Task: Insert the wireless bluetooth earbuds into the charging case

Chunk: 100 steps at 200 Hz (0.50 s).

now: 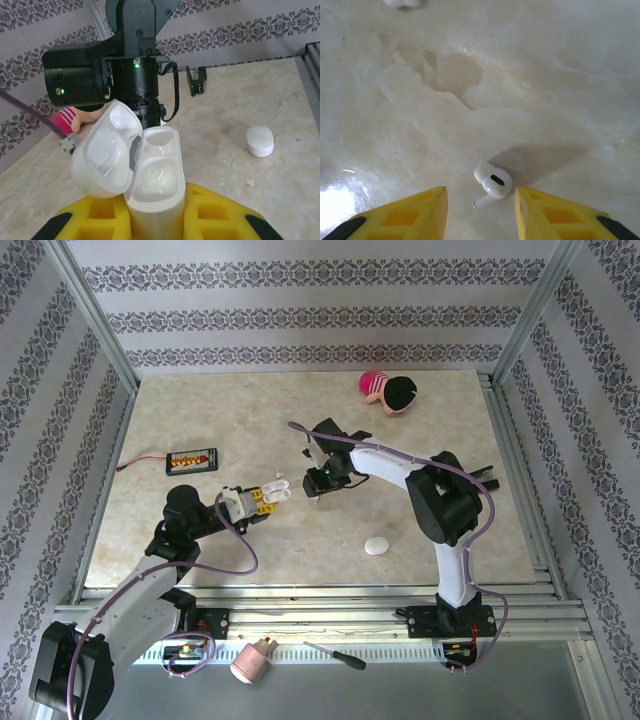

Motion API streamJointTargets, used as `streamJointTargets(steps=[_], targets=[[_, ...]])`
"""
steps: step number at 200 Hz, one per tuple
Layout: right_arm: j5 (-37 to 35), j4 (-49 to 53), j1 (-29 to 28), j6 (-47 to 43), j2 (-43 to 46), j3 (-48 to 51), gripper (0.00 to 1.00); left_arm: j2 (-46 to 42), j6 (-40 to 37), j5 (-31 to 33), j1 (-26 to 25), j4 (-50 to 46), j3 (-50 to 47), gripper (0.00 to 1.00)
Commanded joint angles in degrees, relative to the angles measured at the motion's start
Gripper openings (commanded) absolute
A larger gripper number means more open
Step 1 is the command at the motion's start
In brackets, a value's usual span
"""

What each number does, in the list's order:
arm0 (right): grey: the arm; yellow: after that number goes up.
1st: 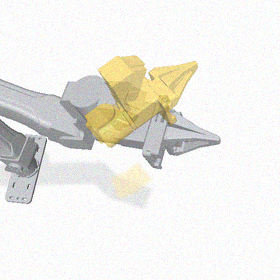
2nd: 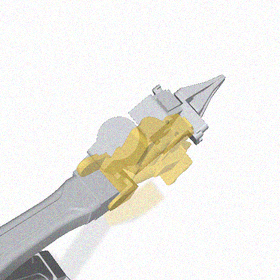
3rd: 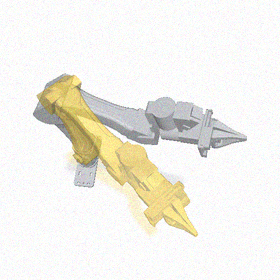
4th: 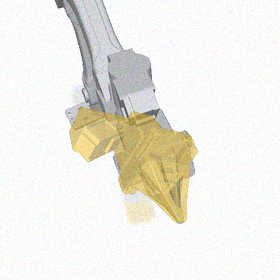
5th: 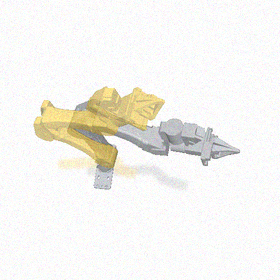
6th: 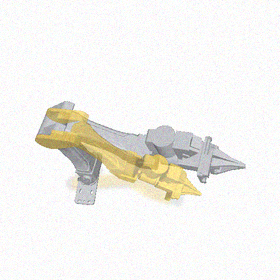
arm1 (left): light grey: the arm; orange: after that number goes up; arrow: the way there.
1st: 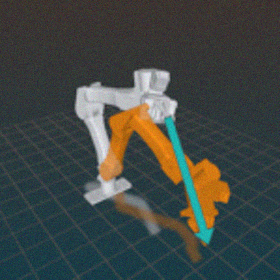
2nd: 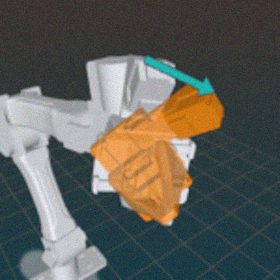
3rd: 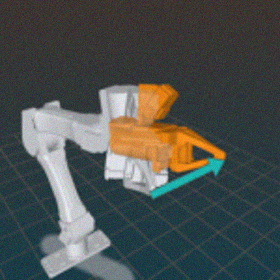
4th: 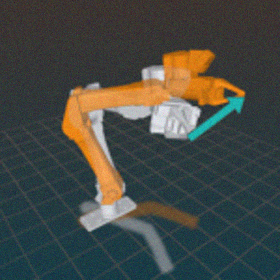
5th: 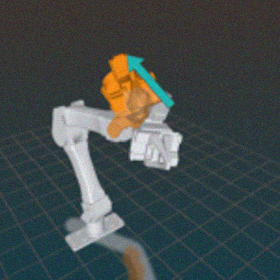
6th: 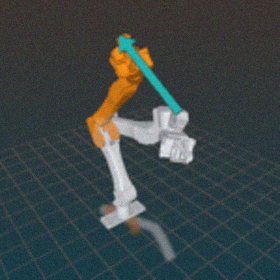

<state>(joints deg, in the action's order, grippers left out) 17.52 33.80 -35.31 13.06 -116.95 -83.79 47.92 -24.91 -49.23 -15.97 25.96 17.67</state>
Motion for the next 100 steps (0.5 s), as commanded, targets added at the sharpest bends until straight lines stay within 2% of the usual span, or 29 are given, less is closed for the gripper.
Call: streamJointTargets(steps=[1,100], targets=[[1.8,3.1,0.1,-1.1,-2.1,-2.4,0.4,-1.4,-1.3,-0.6,0.9,-2.2,0.4,0.0],[5.2,1.8,1.5,-1.6,-4.8,-2.4,0.34,-1.0,-1.5,-1.5,1.1,-3.2,1.4,0.0]])
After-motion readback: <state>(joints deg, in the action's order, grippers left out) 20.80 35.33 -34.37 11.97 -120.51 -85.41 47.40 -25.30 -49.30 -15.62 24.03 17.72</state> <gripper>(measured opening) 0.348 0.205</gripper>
